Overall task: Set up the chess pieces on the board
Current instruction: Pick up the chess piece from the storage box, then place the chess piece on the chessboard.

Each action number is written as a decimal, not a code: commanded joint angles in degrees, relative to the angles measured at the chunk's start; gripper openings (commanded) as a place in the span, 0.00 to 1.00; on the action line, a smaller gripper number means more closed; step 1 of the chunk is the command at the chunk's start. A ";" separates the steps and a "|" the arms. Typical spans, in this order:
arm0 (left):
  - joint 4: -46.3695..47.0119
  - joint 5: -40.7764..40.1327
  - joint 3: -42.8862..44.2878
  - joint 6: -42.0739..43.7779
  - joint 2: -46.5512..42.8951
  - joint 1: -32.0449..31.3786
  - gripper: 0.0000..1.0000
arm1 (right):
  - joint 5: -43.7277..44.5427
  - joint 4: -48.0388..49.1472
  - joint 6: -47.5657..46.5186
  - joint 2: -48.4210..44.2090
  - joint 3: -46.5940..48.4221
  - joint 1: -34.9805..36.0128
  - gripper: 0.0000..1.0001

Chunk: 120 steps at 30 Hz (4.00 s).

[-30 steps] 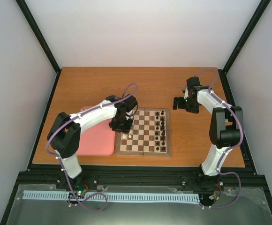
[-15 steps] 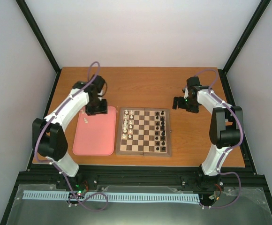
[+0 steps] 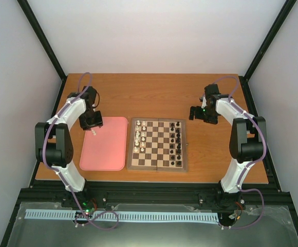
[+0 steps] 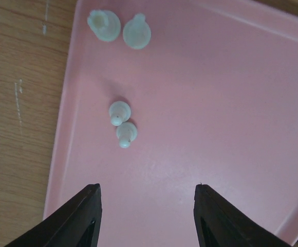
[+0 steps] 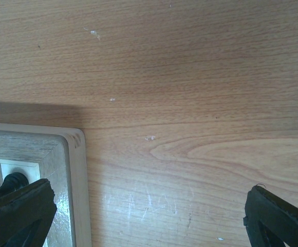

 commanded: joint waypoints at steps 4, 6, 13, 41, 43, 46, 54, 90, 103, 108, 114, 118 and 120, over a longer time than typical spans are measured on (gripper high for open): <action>3.33 -0.63 -3.31 0.81 0.63 2.42 0.48 | 0.41 0.11 -0.08 0.96 0.00 -0.53 1.00; 3.61 -0.92 -3.09 0.71 0.94 2.98 0.47 | 0.47 -0.05 -0.23 1.09 0.06 -0.52 1.00; 5.36 -0.45 -1.76 0.51 4.25 4.08 0.43 | 0.16 -0.23 -0.26 1.88 1.03 -0.50 1.00; 6.59 -0.84 1.34 0.43 9.68 5.64 0.21 | 0.81 -0.85 -0.43 3.40 2.19 -0.46 1.00; 6.53 -0.51 1.42 0.50 9.81 5.64 0.20 | 0.78 -0.78 -0.47 3.45 2.04 -0.49 1.00; 6.69 0.16 0.99 0.39 9.85 5.62 0.20 | 0.78 -0.76 -0.52 3.39 1.93 -0.53 1.00; 6.90 0.96 0.39 0.50 9.63 5.68 0.21 | 0.63 -0.59 -0.43 3.11 1.54 -0.53 1.00; -4.41 7.05 4.28 -0.11 -1.95 3.45 0.01 | 0.75 -0.76 -0.28 2.77 1.85 -0.48 1.00; -11.80 15.63 7.40 -3.57 -4.42 -28.44 0.01 | 0.40 -0.52 0.09 2.33 2.08 -0.44 1.00; -13.05 13.89 10.86 -4.02 -1.08 -36.69 0.01 | 0.42 -0.15 0.07 1.15 1.23 -0.44 1.00; -13.67 11.29 9.59 -3.97 -1.07 -41.48 0.01 | 0.22 0.55 0.00 0.16 -0.16 -0.44 1.00; -12.19 8.53 7.78 -4.84 -1.32 -42.69 0.01 | 0.02 0.96 0.10 -0.05 -0.97 -0.44 1.00; -10.56 8.05 6.35 -4.94 -1.20 -43.01 0.01 | -0.04 1.08 0.09 0.01 -1.06 -0.43 1.00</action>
